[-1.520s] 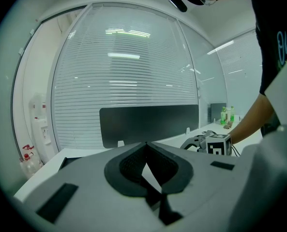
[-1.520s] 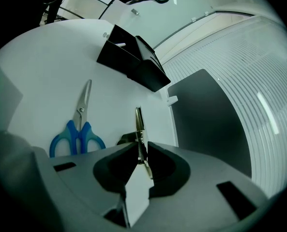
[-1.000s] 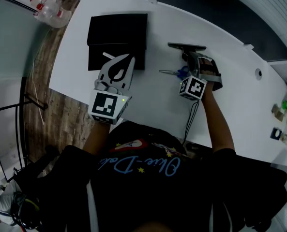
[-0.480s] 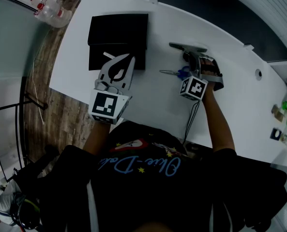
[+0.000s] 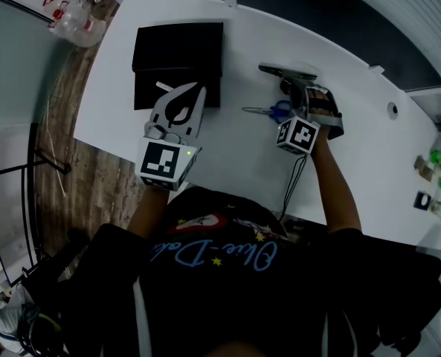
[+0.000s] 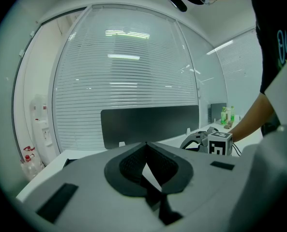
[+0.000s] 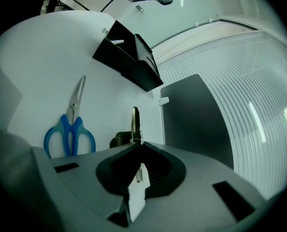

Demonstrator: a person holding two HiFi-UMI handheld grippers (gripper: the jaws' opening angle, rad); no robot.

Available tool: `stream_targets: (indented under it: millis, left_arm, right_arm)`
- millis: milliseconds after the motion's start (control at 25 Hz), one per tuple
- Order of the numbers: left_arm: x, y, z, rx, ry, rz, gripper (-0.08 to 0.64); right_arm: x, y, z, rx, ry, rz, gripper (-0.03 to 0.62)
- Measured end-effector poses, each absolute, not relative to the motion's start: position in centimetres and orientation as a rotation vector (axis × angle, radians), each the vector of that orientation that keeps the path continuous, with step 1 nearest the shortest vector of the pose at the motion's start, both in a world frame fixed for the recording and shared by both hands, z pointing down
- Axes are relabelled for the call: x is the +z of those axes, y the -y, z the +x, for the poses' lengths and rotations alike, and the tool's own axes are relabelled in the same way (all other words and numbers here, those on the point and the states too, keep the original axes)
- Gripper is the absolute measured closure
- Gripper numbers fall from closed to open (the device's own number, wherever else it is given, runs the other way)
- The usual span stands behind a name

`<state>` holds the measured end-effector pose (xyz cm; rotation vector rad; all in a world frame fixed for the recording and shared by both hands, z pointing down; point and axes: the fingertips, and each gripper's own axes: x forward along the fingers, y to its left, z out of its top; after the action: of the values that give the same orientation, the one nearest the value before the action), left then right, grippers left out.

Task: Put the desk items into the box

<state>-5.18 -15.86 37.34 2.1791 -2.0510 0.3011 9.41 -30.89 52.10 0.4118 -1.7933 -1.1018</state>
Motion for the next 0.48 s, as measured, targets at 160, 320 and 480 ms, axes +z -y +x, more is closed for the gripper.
stream_targets:
  millis: [160,320,480]
  left_arm:
    - [37.1,15.9,-5.1,0.294,2.046,2.195,0.554]
    - [36.7,16.0,-5.0,0.281,2.04,2.212,0.554]
    - [36.4,16.0,-4.8,0.269,2.034,2.233,0.554]
  right_arm:
    - [51.1,30.9,9.6,-1.111,1.786,0.433,0.577]
    - [49.5,31.1,9.9,-1.118,1.789,0.468,0.577]
    - [48.1,31.1,10.3,-1.129,1.784,0.495,0.577]
